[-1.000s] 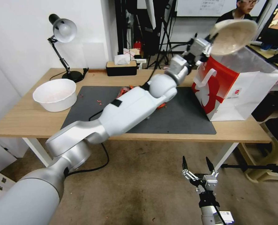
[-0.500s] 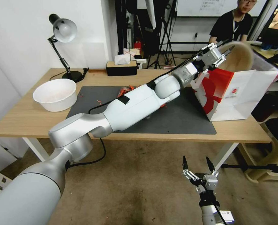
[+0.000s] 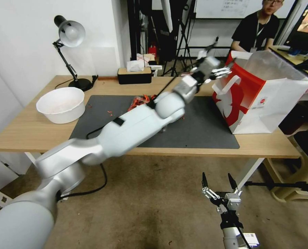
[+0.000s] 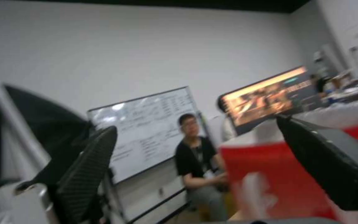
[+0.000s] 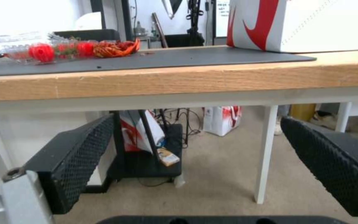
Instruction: Pick up the trash from the table and place it into the takeout bag.
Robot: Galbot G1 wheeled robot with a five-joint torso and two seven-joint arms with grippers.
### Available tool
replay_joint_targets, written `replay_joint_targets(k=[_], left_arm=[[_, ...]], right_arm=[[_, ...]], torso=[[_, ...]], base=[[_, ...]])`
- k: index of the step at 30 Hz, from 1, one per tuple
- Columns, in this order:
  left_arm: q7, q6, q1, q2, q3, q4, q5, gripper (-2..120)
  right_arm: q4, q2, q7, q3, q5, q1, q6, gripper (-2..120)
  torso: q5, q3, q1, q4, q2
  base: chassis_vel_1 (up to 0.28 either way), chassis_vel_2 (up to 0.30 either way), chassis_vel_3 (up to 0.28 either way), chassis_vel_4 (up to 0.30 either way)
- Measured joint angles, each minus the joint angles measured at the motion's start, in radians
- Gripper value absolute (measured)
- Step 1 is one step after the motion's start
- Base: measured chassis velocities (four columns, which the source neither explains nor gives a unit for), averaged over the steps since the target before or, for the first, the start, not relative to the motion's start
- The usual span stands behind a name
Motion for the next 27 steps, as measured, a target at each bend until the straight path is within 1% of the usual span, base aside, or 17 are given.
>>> replay_joint_targets(k=[1, 2, 3, 5, 6, 9, 11, 12, 14, 15, 17, 19, 22, 23, 25, 26, 27], left_arm=[[-0.048, 0.056, 0.032, 0.032, -0.025, -0.039, -0.008, 99], [-0.048, 0.056, 0.032, 0.032, -0.025, -0.039, -0.008, 99], [-0.11, 0.136, 0.067, 0.061, -0.05, -0.083, -0.035, 100], [-0.182, 0.223, 0.12, 0.094, -0.088, -0.13, -0.059, 100], [-0.182, 0.223, 0.12, 0.094, -0.088, -0.13, -0.059, 100], [-0.277, 0.305, 0.196, 0.118, -0.147, -0.173, -0.072, 100], [-0.297, 0.316, 0.215, 0.121, -0.165, -0.183, -0.076, 100], [-0.316, 0.325, 0.257, 0.128, -0.204, -0.202, -0.073, 100], [-0.321, 0.326, 0.307, 0.136, -0.248, -0.219, -0.05, 100], [-0.321, 0.326, 0.307, 0.136, -0.248, -0.219, -0.05, 100], [-0.32, 0.326, 0.396, 0.146, -0.321, -0.241, 0.001, 100], [-0.32, 0.326, 0.396, 0.146, -0.321, -0.241, 0.001, 100], [-0.303, 0.307, 0.553, 0.164, -0.432, -0.284, 0.109, 100], [-0.303, 0.307, 0.553, 0.164, -0.432, -0.284, 0.109, 100], [-0.298, 0.298, 0.631, 0.169, -0.5, -0.331, 0.132, 100], [-0.298, 0.298, 0.631, 0.169, -0.5, -0.331, 0.132, 100], [-0.296, 0.292, 0.674, 0.17, -0.537, -0.356, 0.136, 100]], right_arm=[[0.0, 0.0, -0.001, -0.001, 0.0, 0.001, 0.0, 100], [0.0, 0.0, -0.001, -0.001, 0.0, 0.001, 0.0, 100], [-0.002, 0.001, -0.001, -0.003, 0.0, 0.003, 0.0, 100], [-0.006, 0.001, -0.002, -0.008, 0.0, 0.009, -0.002, 100], [-0.006, 0.001, -0.002, -0.008, 0.0, 0.009, -0.002, 100], [-0.011, 0.001, -0.002, -0.013, -0.001, 0.014, -0.004, 100], [-0.011, 0.001, -0.002, -0.013, -0.001, 0.013, -0.004, 100], [-0.01, 0.0, -0.003, -0.013, -0.002, 0.01, -0.004, 100], [-0.007, 0.0, -0.003, -0.013, -0.002, 0.005, -0.003, 100], [-0.007, 0.0, -0.003, -0.013, -0.002, 0.005, -0.003, 100], [-0.005, 0.0, -0.003, -0.014, -0.004, 0.003, -0.001, 100], [-0.005, 0.0, -0.003, -0.014, -0.004, 0.003, -0.001, 100], [0.003, 0.0, -0.004, -0.016, -0.01, -0.005, 0.004, 100], [0.003, 0.0, -0.004, -0.016, -0.01, -0.005, 0.004, 100], [0.011, 0.001, -0.005, -0.019, -0.014, -0.01, 0.006, 100], [0.011, 0.001, -0.005, -0.019, -0.014, -0.01, 0.006, 100], [0.012, 0.001, -0.005, -0.02, -0.016, -0.011, 0.006, 100]], torso=[[0.0, 0.0, 0.0, 0.0, 0.0], [0.0, 0.0, 0.0, 0.0, 0.0], [0.0, 0.0, 0.0, 0.0, 0.0], [0.0001, 0.0, 0.0, 0.0001, 0.0], [0.0001, 0.0, 0.0, 0.0001, 0.0], [0.0003, 0.0, 0.0, -0.0002, 0.0], [0.0002, 0.0, 0.0, -0.0002, 0.0], [0.0004, 0.0, 0.0, -0.0002, 0.0], [0.0005, 0.0, 0.0, -0.0006, 0.0], [0.0005, 0.0, 0.0, -0.0006, 0.0], [0.0003, 0.0, 0.0, -0.0002, 0.0], [0.0003, 0.0, 0.0, -0.0002, 0.0], [0.0001, 0.0, 0.0, 0.0, 0.0], [0.0001, 0.0, 0.0, 0.0, 0.0], [0.0006, 0.0, 0.0, -0.0003, 0.0], [0.0006, 0.0, 0.0, -0.0003, 0.0], [0.0004, 0.0, 0.0, -0.0001, 0.0]], base=[[0.0, 0.0, 0.0, 0.0], [0.0, 0.0, 0.0, 0.0], [0.0, 0.0, 0.0, 0.0], [0.0, 0.0, 0.0, 0.0], [0.0, 0.0, 0.0, 0.0], [0.0, 0.0, 0.0, 0.0], [0.0, 0.0, 0.0, 0.0], [0.0, 0.0, 0.0, 0.0], [0.0, 0.0, 0.0, 0.0], [0.0, 0.0, 0.0, 0.0], [0.0, 0.0, 0.0, 0.0], [0.0, 0.0, 0.0, 0.0], [0.0, 0.0, 0.0, 0.0], [0.0, 0.0, 0.0, 0.0], [0.0, 0.0, 0.0, 0.0], [0.0, 0.0, 0.0, 0.0], [0.0, 0.0, 0.0, 0.0]])
